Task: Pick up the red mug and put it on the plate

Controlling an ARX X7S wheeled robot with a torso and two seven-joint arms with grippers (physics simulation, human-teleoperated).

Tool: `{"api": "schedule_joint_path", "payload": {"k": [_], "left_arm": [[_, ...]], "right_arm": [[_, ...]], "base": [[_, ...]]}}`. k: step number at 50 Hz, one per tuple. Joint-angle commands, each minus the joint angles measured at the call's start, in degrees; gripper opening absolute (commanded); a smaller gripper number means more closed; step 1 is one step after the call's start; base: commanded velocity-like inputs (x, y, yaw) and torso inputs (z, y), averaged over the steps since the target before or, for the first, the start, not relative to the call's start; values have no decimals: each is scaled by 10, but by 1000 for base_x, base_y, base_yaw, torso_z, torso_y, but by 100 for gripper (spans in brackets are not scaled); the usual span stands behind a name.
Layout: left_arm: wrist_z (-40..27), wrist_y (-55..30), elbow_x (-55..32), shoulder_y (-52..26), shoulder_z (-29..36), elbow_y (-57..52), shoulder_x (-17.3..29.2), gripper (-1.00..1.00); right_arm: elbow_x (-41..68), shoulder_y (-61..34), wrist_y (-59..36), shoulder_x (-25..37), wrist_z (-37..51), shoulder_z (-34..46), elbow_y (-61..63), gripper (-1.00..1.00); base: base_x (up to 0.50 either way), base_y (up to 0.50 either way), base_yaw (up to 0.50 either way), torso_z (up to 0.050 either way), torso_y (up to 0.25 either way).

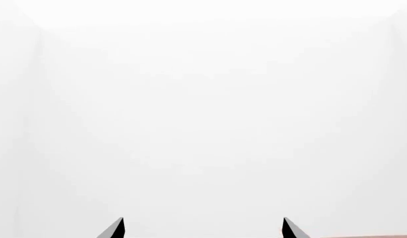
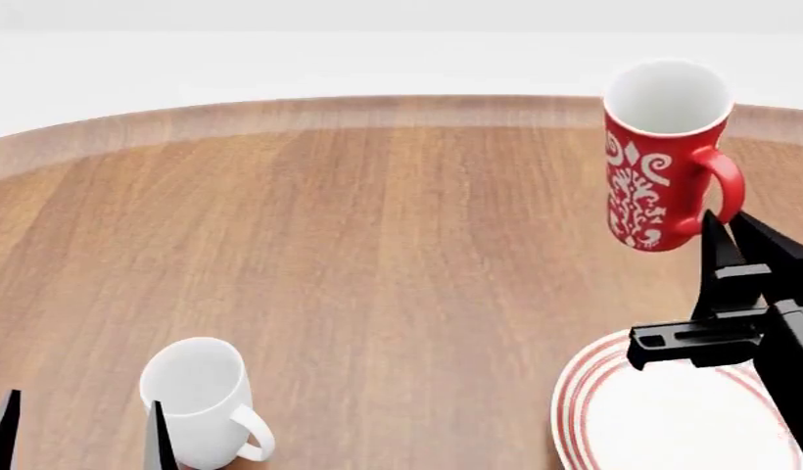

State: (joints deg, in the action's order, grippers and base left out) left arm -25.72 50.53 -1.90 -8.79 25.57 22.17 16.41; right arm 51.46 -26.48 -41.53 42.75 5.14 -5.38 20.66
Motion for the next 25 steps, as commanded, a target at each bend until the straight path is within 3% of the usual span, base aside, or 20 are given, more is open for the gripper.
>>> {"api": "schedule_joint_path", "payload": {"k": [1, 25], "left_arm": [[-3, 0, 2, 0, 0, 0, 0, 100], [-9, -2, 6, 0, 1, -1, 1, 100]], "right_arm": [[-27, -81, 15, 21, -89, 35, -107, -100], [-95, -172, 78, -2, -192, 97, -310, -100]], "base": [[0, 0, 0, 0, 0], [0, 0, 0, 0, 0]]}}
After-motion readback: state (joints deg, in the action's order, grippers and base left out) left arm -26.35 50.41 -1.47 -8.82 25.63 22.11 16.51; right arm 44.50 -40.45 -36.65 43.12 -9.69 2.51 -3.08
